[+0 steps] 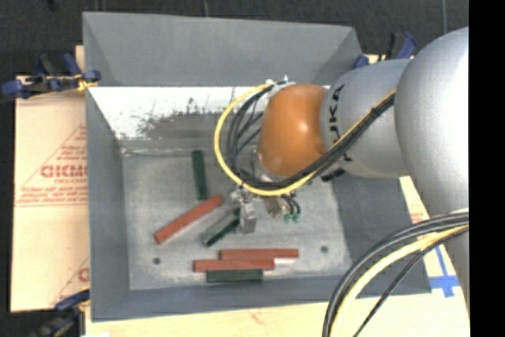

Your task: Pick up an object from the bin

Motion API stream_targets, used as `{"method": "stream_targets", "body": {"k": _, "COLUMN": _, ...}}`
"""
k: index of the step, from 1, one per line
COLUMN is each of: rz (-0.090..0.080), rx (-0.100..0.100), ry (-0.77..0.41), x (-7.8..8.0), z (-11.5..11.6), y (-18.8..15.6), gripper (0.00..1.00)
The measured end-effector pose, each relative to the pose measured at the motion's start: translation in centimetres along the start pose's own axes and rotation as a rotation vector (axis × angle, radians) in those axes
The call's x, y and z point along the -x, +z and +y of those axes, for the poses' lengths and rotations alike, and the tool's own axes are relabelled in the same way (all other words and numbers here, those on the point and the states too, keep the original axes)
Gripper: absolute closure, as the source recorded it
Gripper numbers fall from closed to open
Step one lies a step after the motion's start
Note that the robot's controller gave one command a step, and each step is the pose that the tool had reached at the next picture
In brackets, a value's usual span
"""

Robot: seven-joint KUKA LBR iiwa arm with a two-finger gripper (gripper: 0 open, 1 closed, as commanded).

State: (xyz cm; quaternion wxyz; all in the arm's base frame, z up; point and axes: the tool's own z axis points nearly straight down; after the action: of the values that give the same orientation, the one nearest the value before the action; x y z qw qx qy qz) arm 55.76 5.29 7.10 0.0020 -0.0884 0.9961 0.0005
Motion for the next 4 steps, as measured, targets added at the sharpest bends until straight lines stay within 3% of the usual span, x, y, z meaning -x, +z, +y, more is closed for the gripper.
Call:
{"method": "stream_targets", "body": {"k": 1, "rz": 0.000, "rx": 0.000, "ry": 0.000, "x": 0.0, "z": 0.0, "y": 0.0, "gripper": 1.00}}
{"method": "stream_targets", "body": {"k": 2, "rz": 0.007, "rx": -0.001, "ry": -0.027, "x": 1.7, "z": -0.8, "y": -5.0, "gripper": 1.00}}
{"method": "stream_targets", "body": {"k": 3, "rz": 0.000, "rx": -0.001, "ry": -0.020, "x": 1.3, "z": -1.5, "y": -7.7, "gripper": 0.00}}
{"method": "stream_targets", "body": {"k": 4, "rz": 0.001, "rx": 0.000, "ry": -0.016, "x": 0.7, "z": -1.7, "y": -6.5, "gripper": 0.00}}
